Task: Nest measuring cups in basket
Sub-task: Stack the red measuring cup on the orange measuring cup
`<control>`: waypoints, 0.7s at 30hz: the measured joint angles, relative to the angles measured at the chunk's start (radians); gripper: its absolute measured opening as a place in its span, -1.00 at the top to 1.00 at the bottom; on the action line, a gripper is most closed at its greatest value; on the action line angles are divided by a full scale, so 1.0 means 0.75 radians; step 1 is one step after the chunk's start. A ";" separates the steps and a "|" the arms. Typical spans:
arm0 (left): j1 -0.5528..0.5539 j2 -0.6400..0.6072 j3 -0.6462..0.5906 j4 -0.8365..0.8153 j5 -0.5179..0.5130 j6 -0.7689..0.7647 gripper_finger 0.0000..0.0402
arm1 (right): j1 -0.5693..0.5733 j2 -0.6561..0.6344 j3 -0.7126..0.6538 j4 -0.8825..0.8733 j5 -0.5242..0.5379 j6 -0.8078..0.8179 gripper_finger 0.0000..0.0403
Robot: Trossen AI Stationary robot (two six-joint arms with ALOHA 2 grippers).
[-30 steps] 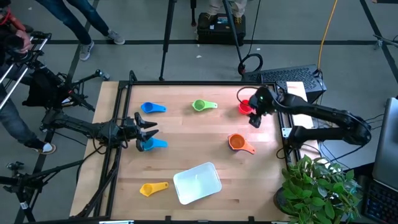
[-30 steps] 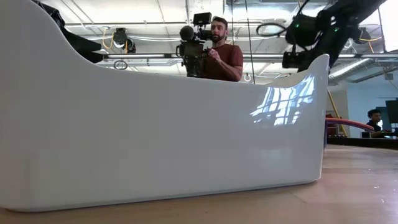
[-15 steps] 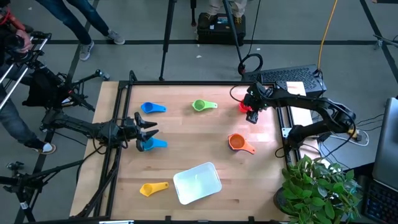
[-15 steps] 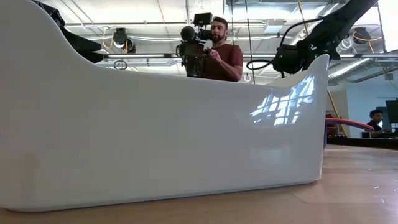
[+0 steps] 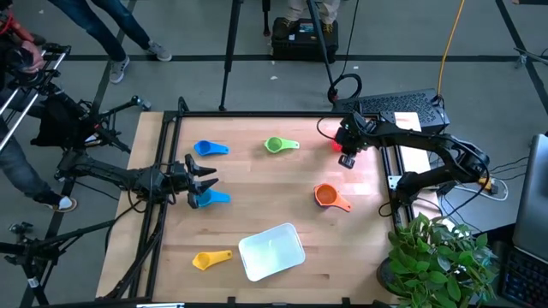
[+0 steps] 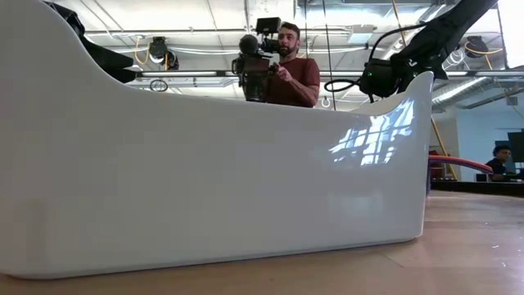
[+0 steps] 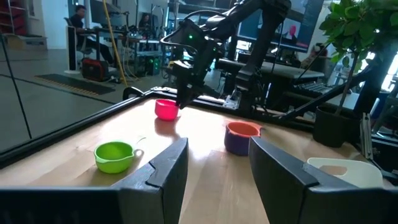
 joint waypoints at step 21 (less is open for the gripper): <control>0.000 0.000 0.000 0.000 0.000 -0.002 0.14 | 0.146 -0.104 0.211 -0.341 -0.011 0.199 0.99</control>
